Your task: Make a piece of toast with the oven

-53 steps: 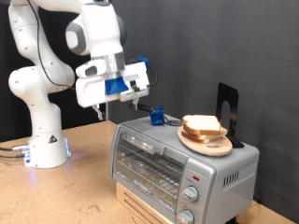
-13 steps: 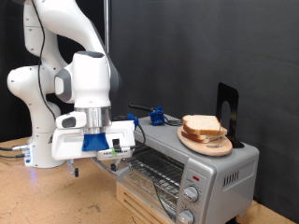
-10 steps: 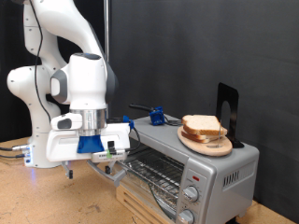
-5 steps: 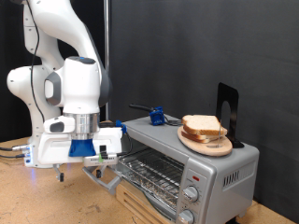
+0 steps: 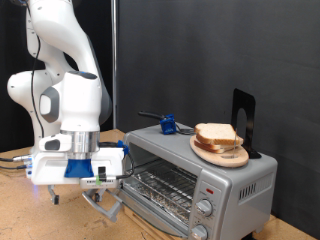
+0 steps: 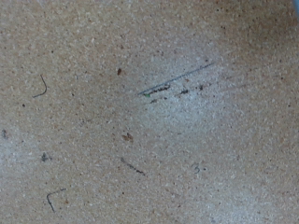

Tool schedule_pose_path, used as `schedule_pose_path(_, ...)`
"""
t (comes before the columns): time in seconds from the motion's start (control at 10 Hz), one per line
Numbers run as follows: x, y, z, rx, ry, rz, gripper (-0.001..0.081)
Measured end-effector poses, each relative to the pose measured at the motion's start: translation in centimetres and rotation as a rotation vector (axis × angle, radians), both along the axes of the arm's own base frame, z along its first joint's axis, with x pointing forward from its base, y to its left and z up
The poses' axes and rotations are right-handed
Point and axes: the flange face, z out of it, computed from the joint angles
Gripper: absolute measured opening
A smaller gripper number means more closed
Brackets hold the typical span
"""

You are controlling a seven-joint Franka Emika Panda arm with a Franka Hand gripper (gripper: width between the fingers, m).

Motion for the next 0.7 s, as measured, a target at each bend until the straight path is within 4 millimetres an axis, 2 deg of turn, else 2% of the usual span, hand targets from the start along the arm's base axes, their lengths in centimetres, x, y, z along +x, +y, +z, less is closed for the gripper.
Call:
schedule_pose_path(0.3,0.9,-0.5,-1.2,-0.007,0.016,-0.010,0.0810)
schedule_pose_path(0.7,1.3,-1.3,-3.8,-0.042,0.048,-0.038,0.0810)
